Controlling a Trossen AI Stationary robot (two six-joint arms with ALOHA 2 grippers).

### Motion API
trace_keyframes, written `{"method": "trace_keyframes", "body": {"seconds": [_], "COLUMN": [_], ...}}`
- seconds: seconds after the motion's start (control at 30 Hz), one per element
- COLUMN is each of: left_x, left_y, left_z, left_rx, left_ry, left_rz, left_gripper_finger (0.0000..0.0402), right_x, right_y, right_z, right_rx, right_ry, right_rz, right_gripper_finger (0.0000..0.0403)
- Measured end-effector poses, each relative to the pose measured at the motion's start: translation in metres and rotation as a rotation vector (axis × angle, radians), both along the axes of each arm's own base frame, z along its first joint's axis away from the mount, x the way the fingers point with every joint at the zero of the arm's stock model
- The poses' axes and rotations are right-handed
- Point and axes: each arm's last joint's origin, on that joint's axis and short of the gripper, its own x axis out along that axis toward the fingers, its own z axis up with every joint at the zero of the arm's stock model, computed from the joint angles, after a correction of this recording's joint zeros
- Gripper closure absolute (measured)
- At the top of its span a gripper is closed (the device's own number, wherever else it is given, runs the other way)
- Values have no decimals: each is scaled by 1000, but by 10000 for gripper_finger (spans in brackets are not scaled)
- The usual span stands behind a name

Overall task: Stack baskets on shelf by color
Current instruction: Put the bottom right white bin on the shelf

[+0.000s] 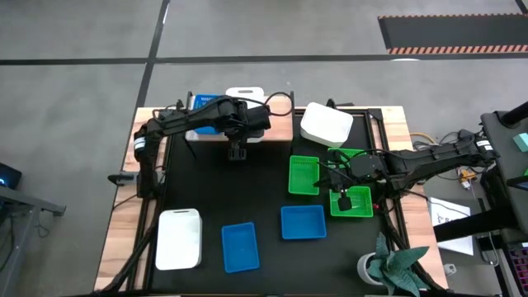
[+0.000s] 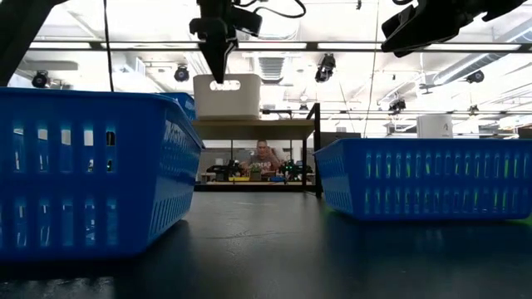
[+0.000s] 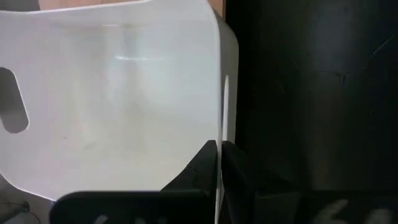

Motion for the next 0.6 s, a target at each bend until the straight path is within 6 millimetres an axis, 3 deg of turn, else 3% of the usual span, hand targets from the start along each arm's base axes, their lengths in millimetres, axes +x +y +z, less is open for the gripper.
{"method": "trace_keyframes", "body": {"seconds": [0.4, 0.6], "left_x": [0, 1], "left_y": [0, 0], "left_z": [0, 0], "left_rx": [1, 3], "left_ry": [-5, -6], "left_rz": [0, 1], "left_gripper_finger": [400, 365], "right_x": [0, 0], "right_y": [0, 0], "right_z": [0, 0], "right_rx": [0, 5], "right_ry": [0, 2], "right_rz": [0, -3], "right_gripper_finger": [394, 394]}}
